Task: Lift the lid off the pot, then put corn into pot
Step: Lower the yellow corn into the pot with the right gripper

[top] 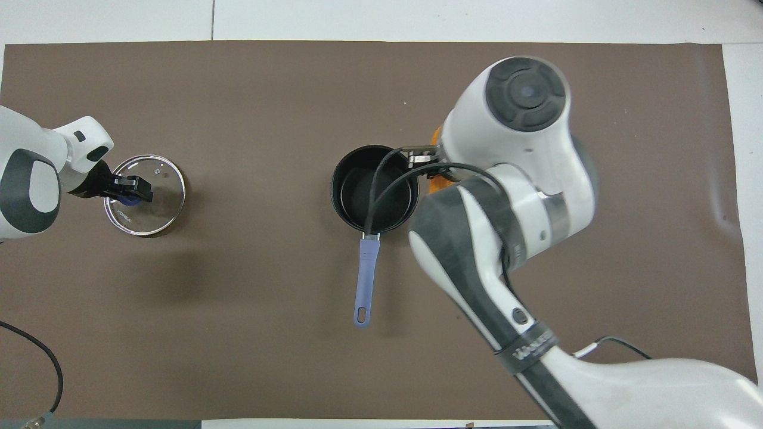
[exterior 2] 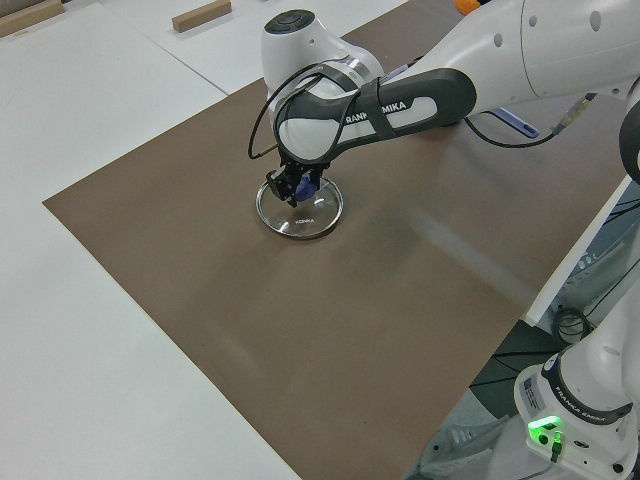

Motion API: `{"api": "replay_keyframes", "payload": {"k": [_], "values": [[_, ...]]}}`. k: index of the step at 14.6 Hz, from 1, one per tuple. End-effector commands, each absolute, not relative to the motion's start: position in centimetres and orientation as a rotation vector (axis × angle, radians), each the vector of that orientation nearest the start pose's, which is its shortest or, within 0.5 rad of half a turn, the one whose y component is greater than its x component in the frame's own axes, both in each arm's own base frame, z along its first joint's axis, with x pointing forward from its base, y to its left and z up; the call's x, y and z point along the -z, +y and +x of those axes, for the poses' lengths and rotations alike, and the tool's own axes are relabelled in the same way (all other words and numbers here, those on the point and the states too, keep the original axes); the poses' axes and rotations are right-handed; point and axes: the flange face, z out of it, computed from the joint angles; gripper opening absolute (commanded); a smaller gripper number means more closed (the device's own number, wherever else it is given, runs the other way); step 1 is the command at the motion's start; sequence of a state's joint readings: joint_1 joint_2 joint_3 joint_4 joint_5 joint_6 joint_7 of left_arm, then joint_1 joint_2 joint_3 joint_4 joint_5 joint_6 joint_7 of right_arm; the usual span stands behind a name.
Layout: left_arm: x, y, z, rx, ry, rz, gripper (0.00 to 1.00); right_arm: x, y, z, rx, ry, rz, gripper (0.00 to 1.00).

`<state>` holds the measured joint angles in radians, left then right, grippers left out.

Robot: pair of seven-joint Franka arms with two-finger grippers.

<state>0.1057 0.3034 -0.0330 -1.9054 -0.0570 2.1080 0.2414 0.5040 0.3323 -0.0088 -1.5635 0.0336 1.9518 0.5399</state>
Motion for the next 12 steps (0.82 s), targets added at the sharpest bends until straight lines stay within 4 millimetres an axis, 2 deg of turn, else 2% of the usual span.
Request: {"api": "replay_keyframes", "payload": {"k": [1,3,6,8,10,11,12], "values": [[-34.0,4.6,60.2,-0.098,0.281,-3.194,1.00,-43.3,35.0,58.7,0.070,0.108,-3.076,0.00],[-35.0,4.7,60.5,-0.083,0.288,-3.193,1.00,-42.2,37.6,57.7,0.090,0.093,-3.056,0.00],[-39.3,3.7,61.7,-0.077,0.311,-3.190,1.00,-39.8,39.9,56.5,0.088,0.080,-3.054,0.00],[-43.2,3.0,62.4,-0.073,0.307,-3.192,1.00,-39.1,39.7,56.4,0.081,0.081,-3.058,0.00],[-46.5,1.3,62.8,-0.073,0.263,-3.191,1.00,-38.4,39.5,56.2,0.097,0.084,-3.049,0.00],[-47.9,0.4,63.0,-0.075,0.232,-3.178,1.00,-37.8,39.4,55.9,0.111,0.086,-3.042,0.06],[-48.9,-0.8,63.0,-0.069,0.224,-3.150,1.00,-37.4,39.4,55.8,0.114,0.085,-3.040,0.21]]}}
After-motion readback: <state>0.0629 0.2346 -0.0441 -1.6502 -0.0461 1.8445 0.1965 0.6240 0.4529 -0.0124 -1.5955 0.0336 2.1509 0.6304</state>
